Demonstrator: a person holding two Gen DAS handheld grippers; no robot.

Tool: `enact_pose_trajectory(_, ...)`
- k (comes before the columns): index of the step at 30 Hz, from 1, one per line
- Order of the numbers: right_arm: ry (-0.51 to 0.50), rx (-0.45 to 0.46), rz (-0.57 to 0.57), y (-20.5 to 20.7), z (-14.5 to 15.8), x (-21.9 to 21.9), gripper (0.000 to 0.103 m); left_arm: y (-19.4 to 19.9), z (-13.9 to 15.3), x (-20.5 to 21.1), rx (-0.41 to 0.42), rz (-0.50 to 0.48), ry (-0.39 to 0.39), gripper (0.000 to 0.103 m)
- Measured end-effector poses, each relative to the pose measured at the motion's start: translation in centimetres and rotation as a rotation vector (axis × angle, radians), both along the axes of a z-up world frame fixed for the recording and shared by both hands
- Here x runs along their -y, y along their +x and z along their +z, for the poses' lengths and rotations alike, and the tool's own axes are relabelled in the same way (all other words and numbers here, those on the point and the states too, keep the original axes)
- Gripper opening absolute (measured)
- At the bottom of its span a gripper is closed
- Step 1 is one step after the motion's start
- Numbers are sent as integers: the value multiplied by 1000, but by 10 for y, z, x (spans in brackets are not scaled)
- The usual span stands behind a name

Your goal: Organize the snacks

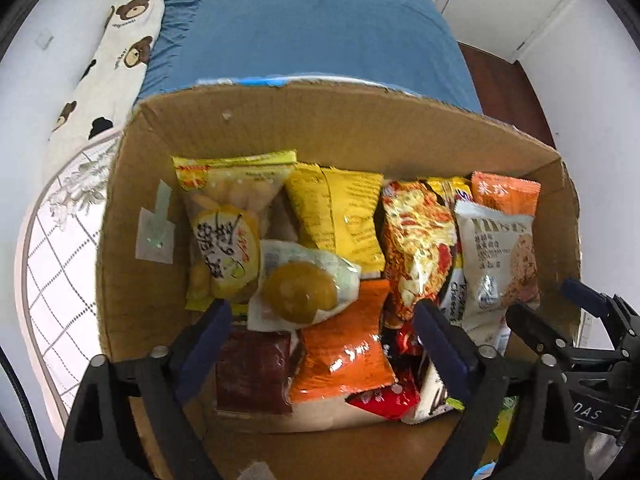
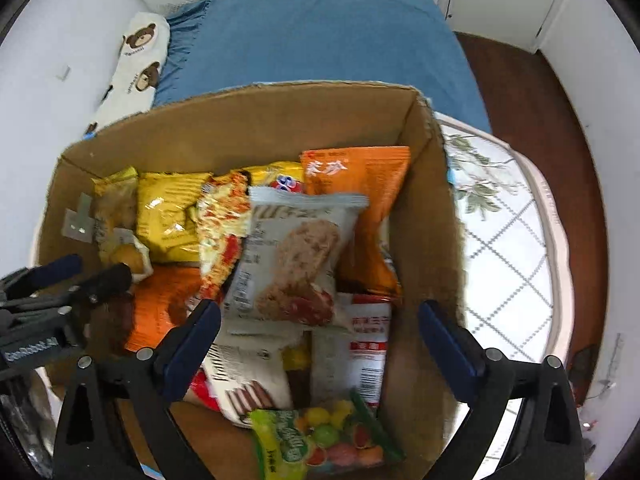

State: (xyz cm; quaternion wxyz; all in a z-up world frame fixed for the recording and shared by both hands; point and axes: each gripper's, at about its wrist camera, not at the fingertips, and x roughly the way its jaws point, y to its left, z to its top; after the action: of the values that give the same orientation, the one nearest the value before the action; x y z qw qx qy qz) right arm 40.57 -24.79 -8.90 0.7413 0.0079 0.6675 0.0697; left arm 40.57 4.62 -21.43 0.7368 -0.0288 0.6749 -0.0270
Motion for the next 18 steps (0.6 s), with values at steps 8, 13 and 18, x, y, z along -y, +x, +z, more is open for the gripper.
enact_pose_trajectory(8, 7, 51, -29, -18, 20, 12, 101, -16, 14, 5, 50, -2, -1, 97)
enact_pose_trajectory(13, 11, 95, -25, -32, 41, 14, 101, -33, 36, 8, 117, -7, 39, 97)
enact_pose_trajectory(18, 3, 174, -20, -57, 70, 15, 101, -57, 65, 12, 201, -15, 82, 97)
